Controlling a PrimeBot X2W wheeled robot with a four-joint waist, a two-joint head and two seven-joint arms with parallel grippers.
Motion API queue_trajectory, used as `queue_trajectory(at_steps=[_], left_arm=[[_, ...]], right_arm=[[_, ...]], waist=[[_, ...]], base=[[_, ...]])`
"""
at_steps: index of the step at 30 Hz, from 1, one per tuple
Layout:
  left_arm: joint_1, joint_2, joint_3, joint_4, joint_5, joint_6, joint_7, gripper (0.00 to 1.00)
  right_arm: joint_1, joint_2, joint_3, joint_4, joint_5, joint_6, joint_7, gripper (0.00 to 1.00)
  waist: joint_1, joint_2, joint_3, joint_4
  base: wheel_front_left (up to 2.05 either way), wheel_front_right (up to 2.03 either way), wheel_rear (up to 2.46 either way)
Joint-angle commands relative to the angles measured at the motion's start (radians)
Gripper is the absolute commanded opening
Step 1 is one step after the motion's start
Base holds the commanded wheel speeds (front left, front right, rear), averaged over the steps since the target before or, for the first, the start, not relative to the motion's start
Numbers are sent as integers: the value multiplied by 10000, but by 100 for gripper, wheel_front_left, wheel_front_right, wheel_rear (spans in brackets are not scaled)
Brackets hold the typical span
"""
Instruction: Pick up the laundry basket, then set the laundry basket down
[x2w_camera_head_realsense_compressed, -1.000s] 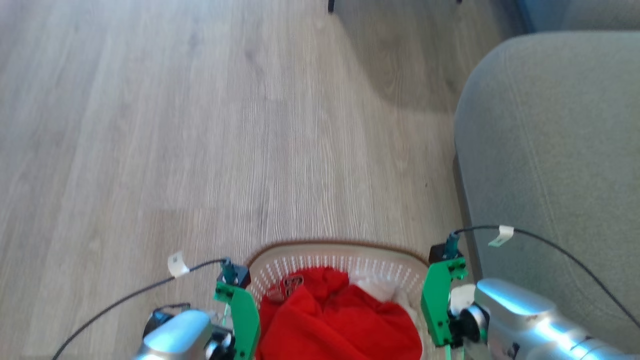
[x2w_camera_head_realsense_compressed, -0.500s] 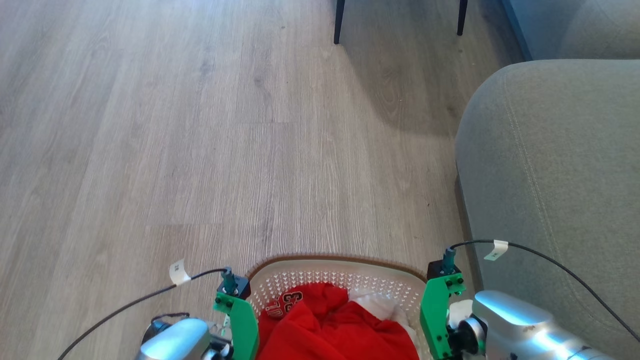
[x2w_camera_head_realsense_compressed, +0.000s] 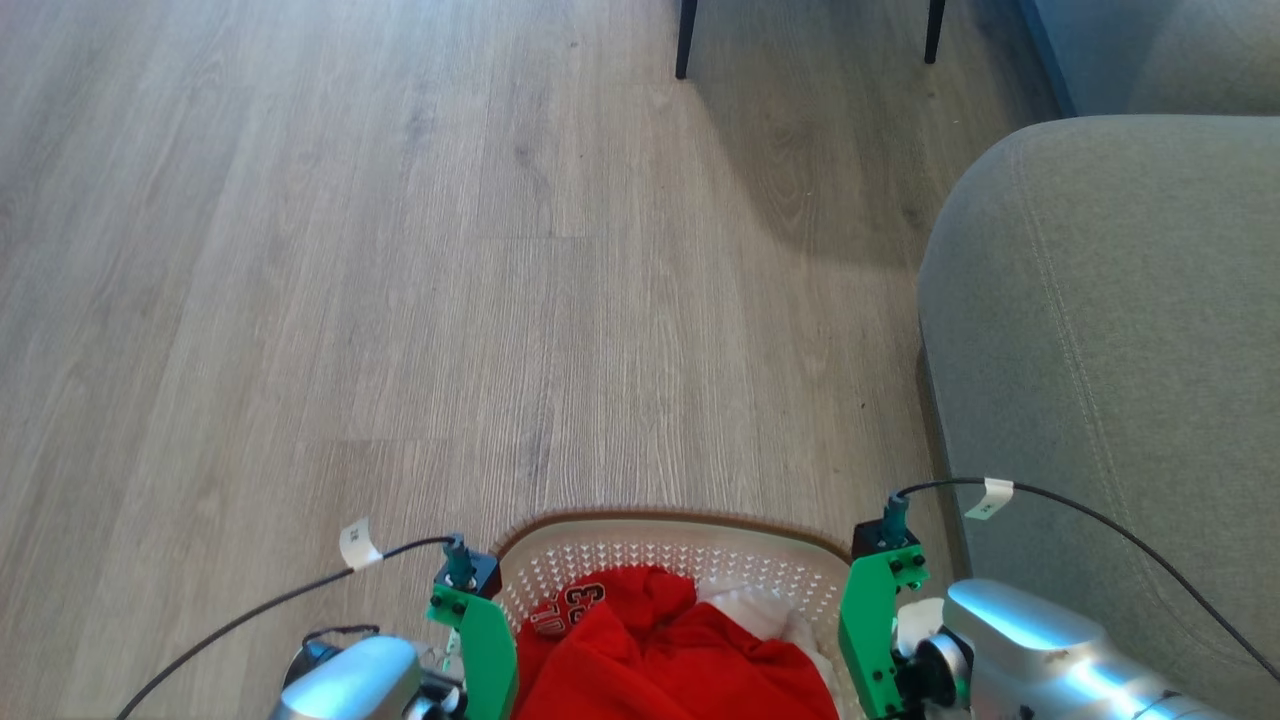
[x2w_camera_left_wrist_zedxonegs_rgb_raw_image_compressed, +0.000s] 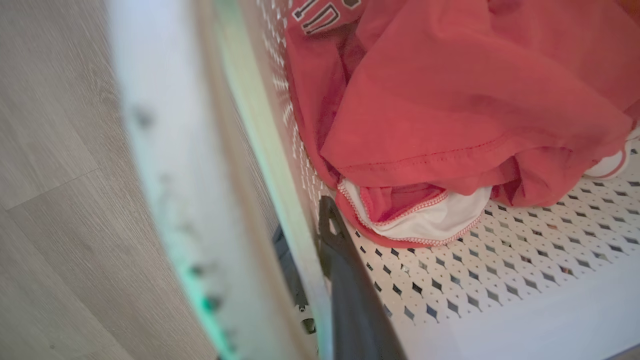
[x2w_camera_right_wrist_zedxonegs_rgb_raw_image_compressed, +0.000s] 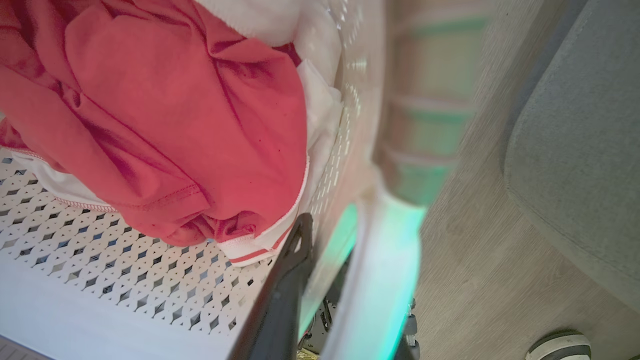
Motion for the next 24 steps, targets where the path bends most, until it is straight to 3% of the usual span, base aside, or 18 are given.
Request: queue_trajectory(at_steps=[1, 24], left_arm=[[-445, -158, 39, -406, 2, -111, 85, 0], [-407, -185, 38, -420, -46, -111, 223, 0]], right_arm=[[-536, 215, -48, -426, -129, 75, -185, 0], [-613, 132, -48, -414, -149, 75, -158, 0]], waist=[[1, 0, 4, 0], [1, 0, -38, -50]], base=[[0, 0, 0], [0, 0, 0]])
